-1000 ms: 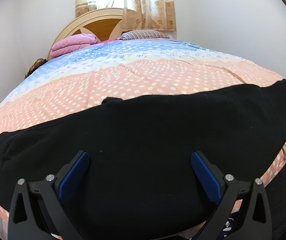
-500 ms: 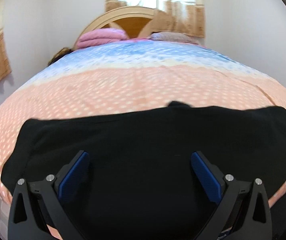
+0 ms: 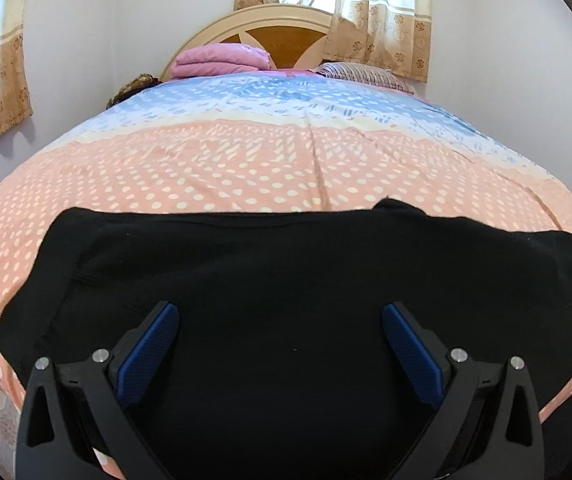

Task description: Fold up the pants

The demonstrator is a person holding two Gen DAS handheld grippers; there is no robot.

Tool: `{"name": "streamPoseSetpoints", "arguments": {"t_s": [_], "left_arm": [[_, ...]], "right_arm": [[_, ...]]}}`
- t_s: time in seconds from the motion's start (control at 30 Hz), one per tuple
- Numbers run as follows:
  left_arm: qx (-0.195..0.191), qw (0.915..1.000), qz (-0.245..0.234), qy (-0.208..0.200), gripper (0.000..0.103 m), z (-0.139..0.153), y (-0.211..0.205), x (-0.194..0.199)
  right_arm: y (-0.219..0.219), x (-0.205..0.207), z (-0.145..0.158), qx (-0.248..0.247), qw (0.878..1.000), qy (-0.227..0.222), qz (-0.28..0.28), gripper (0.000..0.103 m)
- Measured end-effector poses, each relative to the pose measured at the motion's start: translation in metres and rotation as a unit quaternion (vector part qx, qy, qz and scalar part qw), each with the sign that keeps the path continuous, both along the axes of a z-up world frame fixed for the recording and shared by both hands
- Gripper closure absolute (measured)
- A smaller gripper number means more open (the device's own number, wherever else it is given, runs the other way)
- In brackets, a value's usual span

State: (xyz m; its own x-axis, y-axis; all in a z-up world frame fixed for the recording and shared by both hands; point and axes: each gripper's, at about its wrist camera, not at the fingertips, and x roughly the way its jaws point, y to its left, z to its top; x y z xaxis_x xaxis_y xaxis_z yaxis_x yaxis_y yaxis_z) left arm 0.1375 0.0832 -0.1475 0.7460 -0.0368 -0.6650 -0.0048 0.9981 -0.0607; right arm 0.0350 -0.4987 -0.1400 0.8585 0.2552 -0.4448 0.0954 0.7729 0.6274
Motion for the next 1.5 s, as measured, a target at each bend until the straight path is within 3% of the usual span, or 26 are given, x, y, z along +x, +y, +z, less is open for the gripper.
{"name": "streamPoseSetpoints", "arguments": {"t_s": [0.2, 0.37, 0.5, 0.63, 0.77, 0.93, 0.97, 1.0, 1.07, 1.1, 1.2, 1.27, 1.37, 1.43, 1.5], "left_arm": [[-0.017, 0.9998, -0.013, -0.004, 0.000, 0.014, -0.007, -0.004], [-0.050, 0.9975, -0.046, -0.019, 0.000, 0.032, -0.018, -0.010], [-0.077, 0.9932, -0.084, -0.021, 0.000, 0.040, -0.032, -0.013], [-0.078, 0.9898, -0.117, -0.024, 0.000, 0.043, -0.049, -0.018], [-0.090, 0.9855, -0.143, -0.013, 0.000, 0.038, -0.063, -0.017], [-0.109, 0.9808, -0.161, 0.005, 0.000, 0.031, -0.083, -0.011], [-0.114, 0.9797, -0.164, 0.011, 0.000, 0.030, -0.088, -0.008], [-0.119, 0.9785, -0.168, 0.015, 0.000, 0.029, -0.092, -0.006], [-0.125, 0.9756, -0.178, 0.025, 0.000, 0.028, -0.106, -0.001], [-0.126, 0.9743, -0.185, 0.027, 0.000, 0.028, -0.112, 0.000], [-0.129, 0.9683, -0.210, 0.040, 0.000, 0.029, -0.140, 0.007], [-0.132, 0.9646, -0.224, 0.045, 0.000, 0.029, -0.155, 0.009], [-0.143, 0.9561, -0.248, 0.065, 0.000, 0.030, -0.188, 0.015], [-0.150, 0.9513, -0.258, 0.077, 0.001, 0.031, -0.206, 0.018], [-0.149, 0.9468, -0.274, 0.078, 0.013, 0.033, -0.225, 0.020]], "right_arm": [[0.049, 0.000, 0.047, -0.068, 0.997, -0.038, 0.020, 0.091], [0.118, 0.013, 0.089, -0.151, 0.984, -0.062, 0.066, 0.091], [0.172, 0.031, 0.103, -0.184, 0.974, -0.071, 0.116, 0.091], [0.221, 0.051, 0.091, -0.226, 0.960, -0.050, 0.158, 0.091], [0.272, 0.074, 0.049, -0.273, 0.939, 0.002, 0.209, 0.091], [0.297, 0.092, -0.007, -0.277, 0.919, 0.071, 0.272, 0.088], [0.300, 0.094, -0.013, -0.277, 0.916, 0.081, 0.279, 0.084], [0.298, 0.093, -0.015, -0.269, 0.916, 0.081, 0.285, 0.080], [0.287, 0.086, -0.009, -0.248, 0.920, 0.069, 0.296, 0.056], [0.278, 0.082, -0.004, -0.238, 0.923, 0.058, 0.297, 0.052], [0.253, 0.071, 0.011, -0.212, 0.934, 0.020, 0.288, 0.051], [0.228, 0.067, 0.014, -0.191, 0.947, 0.006, 0.257, 0.051], [0.197, 0.071, 0.005, -0.146, 0.967, 0.014, 0.208, 0.051], [0.186, 0.076, -0.002, -0.122, 0.974, 0.024, 0.191, 0.051], [0.179, 0.079, -0.008, -0.095, 0.979, 0.027, 0.180, 0.051]]}}
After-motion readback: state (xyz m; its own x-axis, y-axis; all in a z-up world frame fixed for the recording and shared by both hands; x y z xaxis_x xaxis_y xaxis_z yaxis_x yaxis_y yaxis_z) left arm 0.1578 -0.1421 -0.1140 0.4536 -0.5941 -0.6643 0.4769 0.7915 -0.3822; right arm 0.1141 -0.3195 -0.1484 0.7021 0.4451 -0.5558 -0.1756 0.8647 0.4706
